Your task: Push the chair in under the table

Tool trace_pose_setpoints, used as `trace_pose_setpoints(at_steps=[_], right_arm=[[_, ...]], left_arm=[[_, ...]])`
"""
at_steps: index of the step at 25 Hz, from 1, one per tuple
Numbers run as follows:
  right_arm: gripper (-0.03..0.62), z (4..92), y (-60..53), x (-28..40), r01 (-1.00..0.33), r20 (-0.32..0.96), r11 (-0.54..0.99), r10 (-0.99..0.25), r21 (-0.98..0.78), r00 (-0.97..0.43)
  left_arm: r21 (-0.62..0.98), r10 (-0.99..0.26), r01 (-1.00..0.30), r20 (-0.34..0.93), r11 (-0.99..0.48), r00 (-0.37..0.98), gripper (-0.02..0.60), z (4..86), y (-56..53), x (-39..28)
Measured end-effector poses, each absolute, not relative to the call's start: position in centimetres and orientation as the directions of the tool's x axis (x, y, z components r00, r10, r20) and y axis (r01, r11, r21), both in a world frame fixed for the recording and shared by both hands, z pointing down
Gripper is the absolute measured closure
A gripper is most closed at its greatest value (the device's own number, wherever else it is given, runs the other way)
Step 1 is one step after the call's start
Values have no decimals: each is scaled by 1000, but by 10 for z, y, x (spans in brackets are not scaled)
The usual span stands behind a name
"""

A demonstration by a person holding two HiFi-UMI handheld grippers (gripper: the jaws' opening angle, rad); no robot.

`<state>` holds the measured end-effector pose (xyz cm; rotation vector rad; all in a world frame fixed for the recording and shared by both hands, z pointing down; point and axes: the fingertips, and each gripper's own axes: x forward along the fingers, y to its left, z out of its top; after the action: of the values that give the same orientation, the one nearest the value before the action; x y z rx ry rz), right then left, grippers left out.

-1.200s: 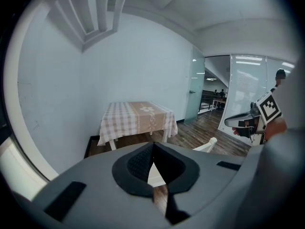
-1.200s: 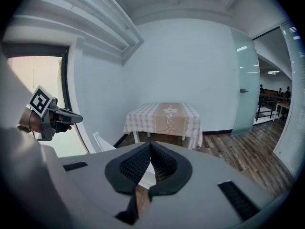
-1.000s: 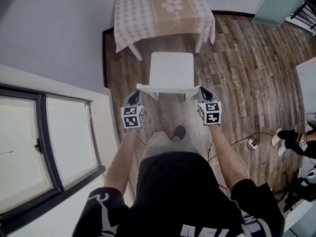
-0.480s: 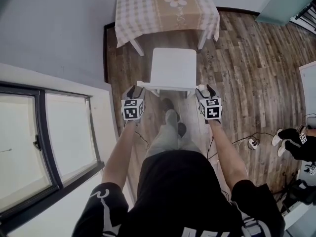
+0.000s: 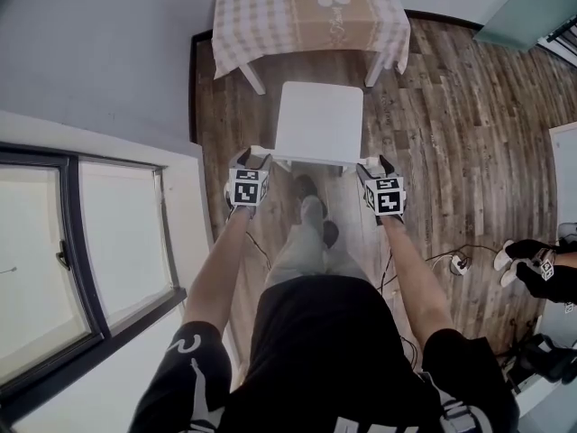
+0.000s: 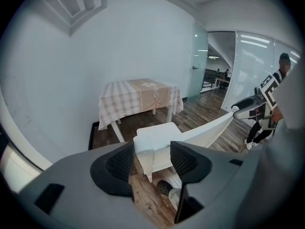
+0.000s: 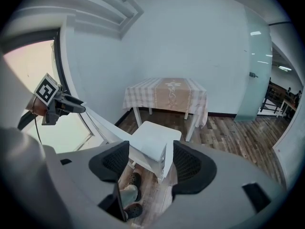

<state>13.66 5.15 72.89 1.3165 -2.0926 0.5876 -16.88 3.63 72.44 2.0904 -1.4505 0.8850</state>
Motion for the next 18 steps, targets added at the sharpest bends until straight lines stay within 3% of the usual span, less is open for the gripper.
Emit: trace_pose_setpoints(at_steps=[18], right_arm=[[321,730,48,129,-894,682,442,-630,-79,-372]], left_arm=[[71,-610,-930,736,-359,292,339,730,32,-168]])
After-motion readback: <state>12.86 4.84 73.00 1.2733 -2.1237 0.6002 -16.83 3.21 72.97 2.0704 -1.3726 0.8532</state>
